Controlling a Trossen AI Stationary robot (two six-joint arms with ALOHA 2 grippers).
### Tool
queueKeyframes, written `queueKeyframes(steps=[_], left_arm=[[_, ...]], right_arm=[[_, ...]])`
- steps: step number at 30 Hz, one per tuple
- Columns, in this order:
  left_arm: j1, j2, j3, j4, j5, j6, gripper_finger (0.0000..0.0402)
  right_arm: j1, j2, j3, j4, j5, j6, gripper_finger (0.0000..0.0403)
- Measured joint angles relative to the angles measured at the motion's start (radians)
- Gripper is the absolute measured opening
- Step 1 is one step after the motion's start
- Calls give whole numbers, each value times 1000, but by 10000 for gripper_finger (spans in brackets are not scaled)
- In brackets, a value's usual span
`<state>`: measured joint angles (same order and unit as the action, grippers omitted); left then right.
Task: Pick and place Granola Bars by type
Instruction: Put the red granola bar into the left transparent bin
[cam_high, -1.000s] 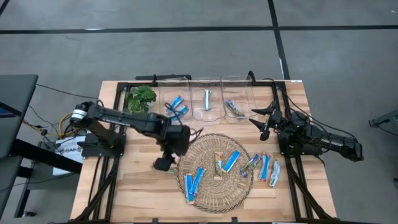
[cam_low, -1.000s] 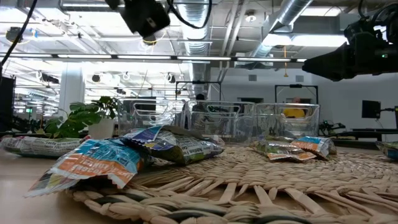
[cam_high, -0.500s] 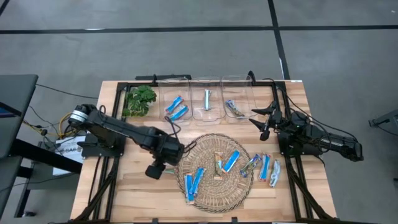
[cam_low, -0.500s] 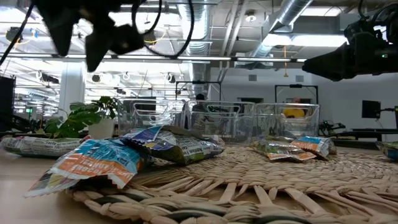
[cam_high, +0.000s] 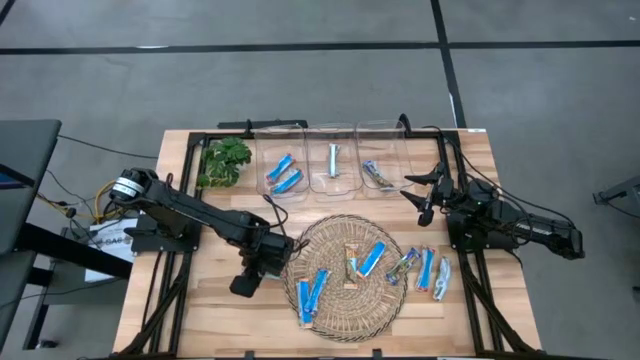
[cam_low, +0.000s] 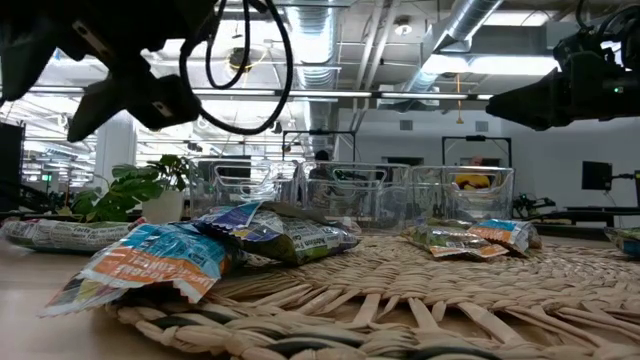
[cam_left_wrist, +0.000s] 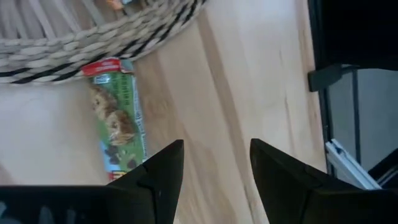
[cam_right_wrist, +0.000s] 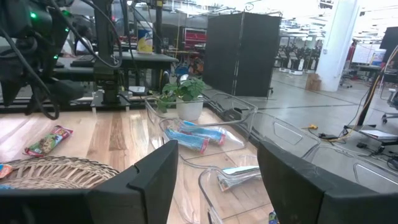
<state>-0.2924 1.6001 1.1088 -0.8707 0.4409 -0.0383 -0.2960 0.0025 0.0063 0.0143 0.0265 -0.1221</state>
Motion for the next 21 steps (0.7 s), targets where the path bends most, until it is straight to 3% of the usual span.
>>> queueKeyframes(steps=[4, 10, 15, 21], left_arm=[[0, 0, 0, -2, -51, 0, 177], [0, 5, -15, 5, -238, -12, 177], [-27, 5, -120, 126, -244, -89, 177], [-61, 5, -236, 244, -360, -155, 177]], right_arm=[[0, 0, 0, 0, 0, 0, 215], [0, 0, 0, 0, 0, 0, 215], [0, 0, 0, 0, 0, 0, 215], [0, 0, 0, 0, 0, 0, 215]])
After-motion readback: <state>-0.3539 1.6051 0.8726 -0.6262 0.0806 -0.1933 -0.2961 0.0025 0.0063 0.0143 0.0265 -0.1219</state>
